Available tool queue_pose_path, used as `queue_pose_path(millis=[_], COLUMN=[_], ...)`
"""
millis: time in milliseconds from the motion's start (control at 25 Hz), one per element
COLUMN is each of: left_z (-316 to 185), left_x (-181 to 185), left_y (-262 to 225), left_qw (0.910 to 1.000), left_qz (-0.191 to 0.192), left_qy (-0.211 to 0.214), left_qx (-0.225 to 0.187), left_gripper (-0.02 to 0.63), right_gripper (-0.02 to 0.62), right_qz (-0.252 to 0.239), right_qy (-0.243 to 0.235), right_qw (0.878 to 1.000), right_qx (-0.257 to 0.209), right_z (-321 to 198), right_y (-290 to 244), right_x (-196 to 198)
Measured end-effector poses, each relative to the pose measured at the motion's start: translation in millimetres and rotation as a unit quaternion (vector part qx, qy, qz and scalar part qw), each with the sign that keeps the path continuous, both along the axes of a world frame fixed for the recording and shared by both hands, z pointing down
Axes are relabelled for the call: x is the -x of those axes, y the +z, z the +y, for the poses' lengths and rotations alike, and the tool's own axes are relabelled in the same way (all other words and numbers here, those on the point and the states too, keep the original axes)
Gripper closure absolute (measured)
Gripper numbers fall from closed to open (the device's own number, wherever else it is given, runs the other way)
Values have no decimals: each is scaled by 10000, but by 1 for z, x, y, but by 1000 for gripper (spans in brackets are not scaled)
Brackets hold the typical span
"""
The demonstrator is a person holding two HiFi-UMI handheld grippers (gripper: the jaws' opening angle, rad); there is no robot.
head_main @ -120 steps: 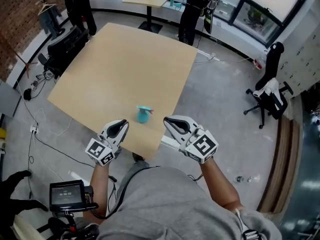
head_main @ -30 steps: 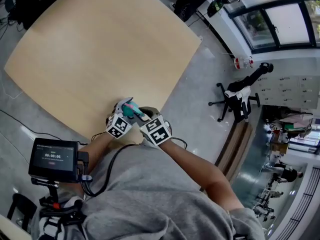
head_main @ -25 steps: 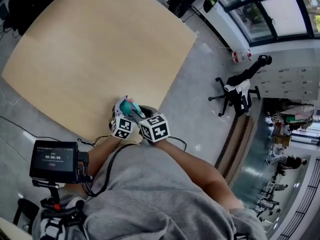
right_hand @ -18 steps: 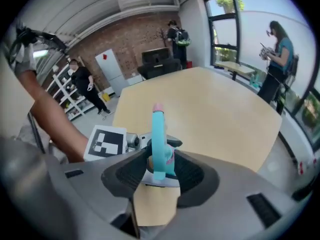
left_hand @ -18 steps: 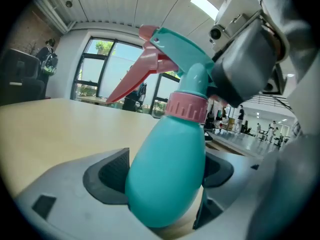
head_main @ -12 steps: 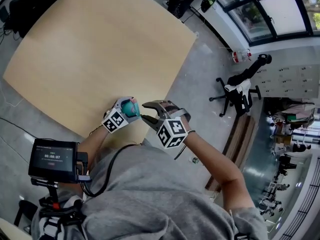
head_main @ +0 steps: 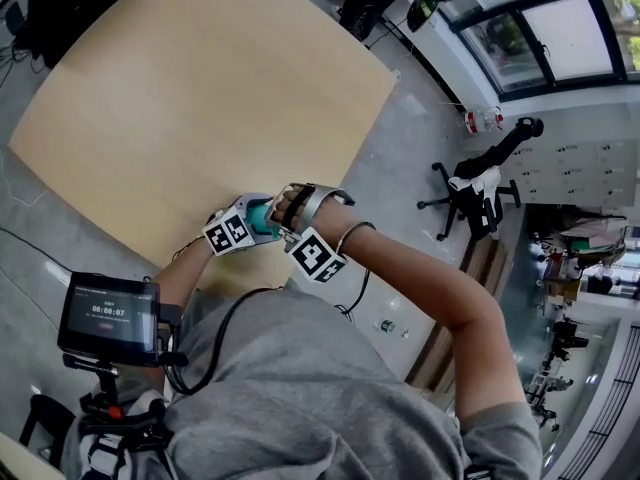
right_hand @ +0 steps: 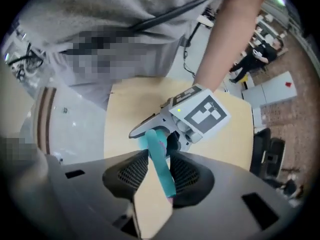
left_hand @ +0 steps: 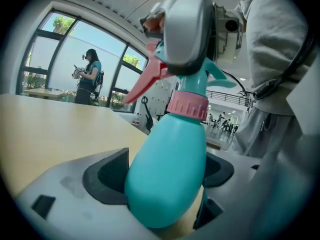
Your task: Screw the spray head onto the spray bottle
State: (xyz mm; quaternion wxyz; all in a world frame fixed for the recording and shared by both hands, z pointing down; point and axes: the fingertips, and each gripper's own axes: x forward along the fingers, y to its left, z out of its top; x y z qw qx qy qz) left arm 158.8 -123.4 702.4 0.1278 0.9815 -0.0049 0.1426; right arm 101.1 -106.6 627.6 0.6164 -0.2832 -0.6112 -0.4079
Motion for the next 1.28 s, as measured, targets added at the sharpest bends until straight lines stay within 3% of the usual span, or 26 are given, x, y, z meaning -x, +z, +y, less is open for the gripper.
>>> queue_pose_path(millis=[80, 120, 160, 200, 240, 320, 360, 400, 520, 600, 640, 680, 720, 840, 920, 1040, 1160, 1200, 1240, 1280], left_z=[-3, -5, -7, -9, -11, -14, -18, -22, -31, -32, -32, -32, -31, -26, -23, -11, 2, 4, 6, 7], left_x=[-2, -3, -3, -4, -4, -2, -1, 2, 15, 18, 18, 19, 18, 11, 5, 3, 7, 8, 9, 10], left_y=[-2, -3, -5, -6, -6, -3, -2, -2, -1, 0, 0, 0, 1, 1, 0, -2, 1, 2, 3, 4], left_qw=[9998, 9994, 9987, 9976, 9959, 9890, 9831, 9753, 9493, 9436, 9444, 9464, 9492, 9643, 9778, 9948, 9999, 9998, 9995, 9991], left_qz=[36, 58, 78, 94, 102, 75, 42, -12, -271, -364, -361, -338, -306, -177, -87, -24, -86, -117, -143, -161], left_qy=[-194, -336, -497, -681, -902, -1475, -1828, -2208, -3133, -3291, -3268, -3213, -3131, -2643, -2094, -1016, -81, 125, 276, 380], left_qx=[-4, -17, -33, -47, -51, -44, -40, -36, 3, 7, 2, 2, 8, -6, -46, -98, -63, -51, -39, -32], left_gripper=[229, 230, 229, 229, 229, 229, 229, 230, 230, 230, 230, 230, 230, 229, 229, 227, 224, 224, 222, 222], right_gripper=[467, 479, 485, 495, 495, 497, 496, 497, 497, 495, 495, 495, 495, 454, 449, 449, 449, 449, 449, 449], right_qz=[-126, -236, -388, -584, -817, -1288, -1516, -1760, -2523, -2808, -2857, -2849, -2786, -2476, -2471, -2295, -1501, -1141, -822, -602], right_qy=[1130, 1906, 2786, 3788, 4900, 6843, 7375, 7655, 8055, 8187, 8196, 8151, 8050, 7498, 6823, 5353, 3344, 2605, 1939, 1419], right_qw=[9932, 9807, 9582, 9206, 8615, 6992, 6358, 5969, 5192, 4831, 4773, 4831, 5004, 5851, 6605, 7910, 9232, 9549, 9755, 9867], right_qx=[237, 359, 516, 745, 1053, 1621, 1699, 1634, 1338, 1323, 1373, 1449, 1546, 1846, 1925, 1875, 1156, 854, 630, 516], right_z=[-4, -6, -9, -11, -13, -19, -22, -24, -29, -30, -29, -28, -25, -17, -18, -17, -18, -18, -16, -13], right_y=[1, -1, -2, -1, 0, -1, -4, -7, -11, -13, -13, -13, -13, -24, -46, -78, -86, -81, -74, -66], right_x=[2, 2, 1, -2, -5, -9, -9, -7, 0, 0, 0, 2, 4, 9, 10, 10, 0, -4, -6, -6])
